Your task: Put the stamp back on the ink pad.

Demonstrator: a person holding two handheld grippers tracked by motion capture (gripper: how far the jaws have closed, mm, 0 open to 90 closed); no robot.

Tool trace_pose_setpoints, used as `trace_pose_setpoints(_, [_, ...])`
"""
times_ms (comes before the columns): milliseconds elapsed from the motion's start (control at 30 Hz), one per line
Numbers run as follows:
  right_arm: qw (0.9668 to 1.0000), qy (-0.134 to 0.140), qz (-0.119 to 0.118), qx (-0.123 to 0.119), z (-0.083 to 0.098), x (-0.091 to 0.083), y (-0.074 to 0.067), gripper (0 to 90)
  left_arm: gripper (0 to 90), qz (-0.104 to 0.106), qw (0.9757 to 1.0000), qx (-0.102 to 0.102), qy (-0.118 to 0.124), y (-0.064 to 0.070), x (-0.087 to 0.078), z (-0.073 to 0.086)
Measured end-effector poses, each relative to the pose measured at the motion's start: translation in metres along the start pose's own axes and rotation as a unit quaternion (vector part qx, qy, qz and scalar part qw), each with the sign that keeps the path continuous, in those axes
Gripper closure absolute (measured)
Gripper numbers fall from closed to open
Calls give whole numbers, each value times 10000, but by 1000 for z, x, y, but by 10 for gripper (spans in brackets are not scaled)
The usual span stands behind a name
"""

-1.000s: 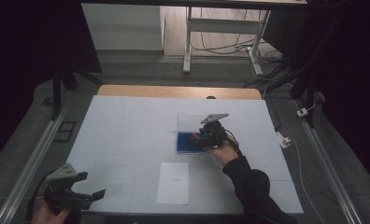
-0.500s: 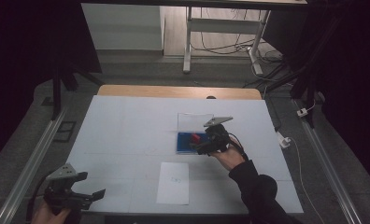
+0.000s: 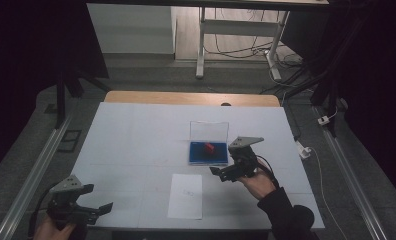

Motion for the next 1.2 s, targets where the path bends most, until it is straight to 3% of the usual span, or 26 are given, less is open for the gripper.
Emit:
trace_pose_setpoints(300, [9998, 135, 93, 134, 23, -37, -1, 0, 12, -4, 10000, 4, 0, 0, 0, 0])
trace_pose_setpoints(667, [9986, 250, 342, 314, 47, -69, 6, 0, 12, -8, 10000, -2, -2, 0, 0, 0])
trace_pose_setpoints(1000, [9960, 232, 645, 570, 72, -92, 23, 0, 11, -3, 10000, -12, 10, 0, 0, 0])
trace_pose_setpoints(1200, [9929, 76, 919, 747, 93, -103, 34, 0, 10, -6, 10000, -24, 14, 0, 0, 0])
Point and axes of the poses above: each handheld gripper's, and its own axes: x roughly forward along the jaws, z roughly out of its underside, y roughly to its right, the point moved 10 cm from there along x, roughly forward along the jaws, and after that the axes turned 14 degrees about z, right-handed, at the moved point
